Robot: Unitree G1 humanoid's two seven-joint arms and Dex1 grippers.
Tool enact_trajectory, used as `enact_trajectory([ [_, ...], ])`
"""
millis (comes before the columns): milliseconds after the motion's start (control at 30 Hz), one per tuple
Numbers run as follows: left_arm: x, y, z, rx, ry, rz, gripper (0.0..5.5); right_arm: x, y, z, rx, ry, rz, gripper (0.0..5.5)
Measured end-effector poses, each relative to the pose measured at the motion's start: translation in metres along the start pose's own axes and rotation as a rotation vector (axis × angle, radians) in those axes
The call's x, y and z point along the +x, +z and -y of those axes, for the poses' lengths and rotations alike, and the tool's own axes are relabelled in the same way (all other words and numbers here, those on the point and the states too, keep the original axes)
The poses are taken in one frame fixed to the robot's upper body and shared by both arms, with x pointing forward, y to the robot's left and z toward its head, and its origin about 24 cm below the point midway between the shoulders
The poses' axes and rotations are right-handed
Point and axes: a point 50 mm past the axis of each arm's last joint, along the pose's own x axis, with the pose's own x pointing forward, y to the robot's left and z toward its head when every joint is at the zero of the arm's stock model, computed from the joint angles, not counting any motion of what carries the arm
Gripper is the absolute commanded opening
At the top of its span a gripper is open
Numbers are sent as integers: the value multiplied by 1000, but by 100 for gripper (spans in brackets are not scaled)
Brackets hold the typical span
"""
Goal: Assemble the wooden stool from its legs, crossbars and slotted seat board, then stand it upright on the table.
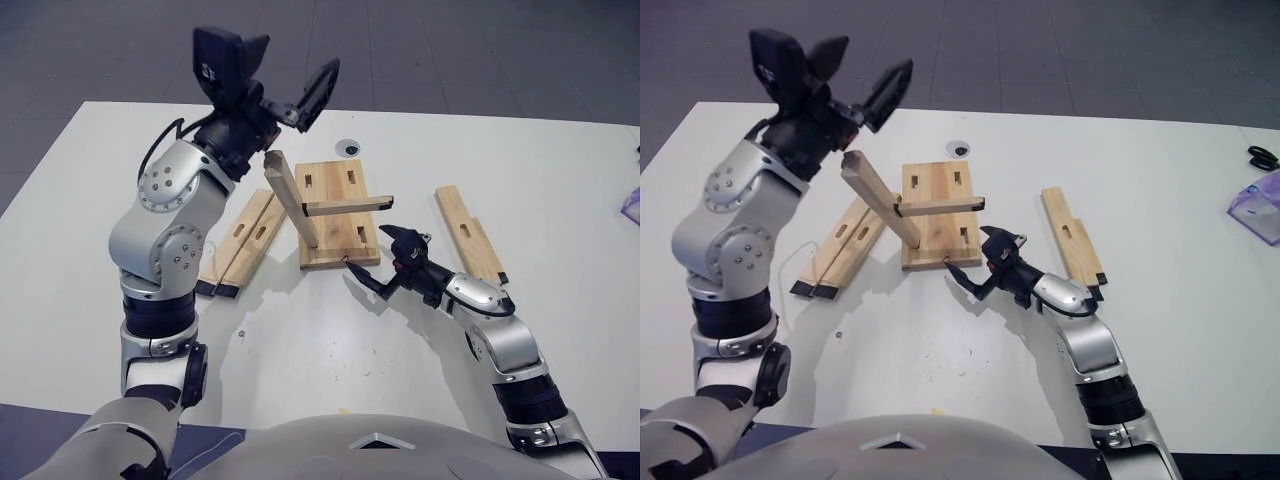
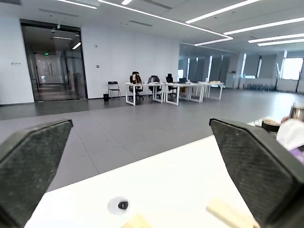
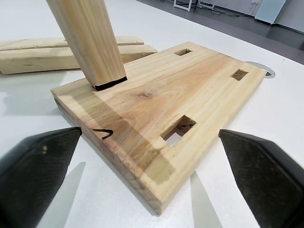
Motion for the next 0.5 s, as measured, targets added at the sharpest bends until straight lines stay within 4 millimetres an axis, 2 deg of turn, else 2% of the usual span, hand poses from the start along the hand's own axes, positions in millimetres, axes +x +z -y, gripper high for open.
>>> enact_trajectory([
  [67, 4, 39, 9, 35, -53, 143, 537, 0, 0, 0, 0, 0, 0, 540],
  [100, 3, 52, 12, 52, -66, 190, 537, 0, 0, 0, 0, 1, 0, 540],
  [167, 1, 66, 12, 58, -77, 225, 537, 0, 0, 0, 0, 1, 0, 540],
  [200, 0, 61, 12, 63, -92, 196, 537, 0, 0, 0, 0, 1, 0, 540],
  [233, 0, 46, 13, 63, -104, 129, 537, 0, 0, 0, 0, 1, 0, 540],
  [333, -8, -28, 18, 61, -122, -164, 537, 0, 0, -1, 1, 4, -1, 540],
  [400, -9, -34, 23, 186, -143, -153, 537, 1, -1, -2, 1, 9, -2, 540],
  [500, -12, -36, 24, 209, -137, -133, 537, 1, -2, -3, 3, 12, -5, 540],
])
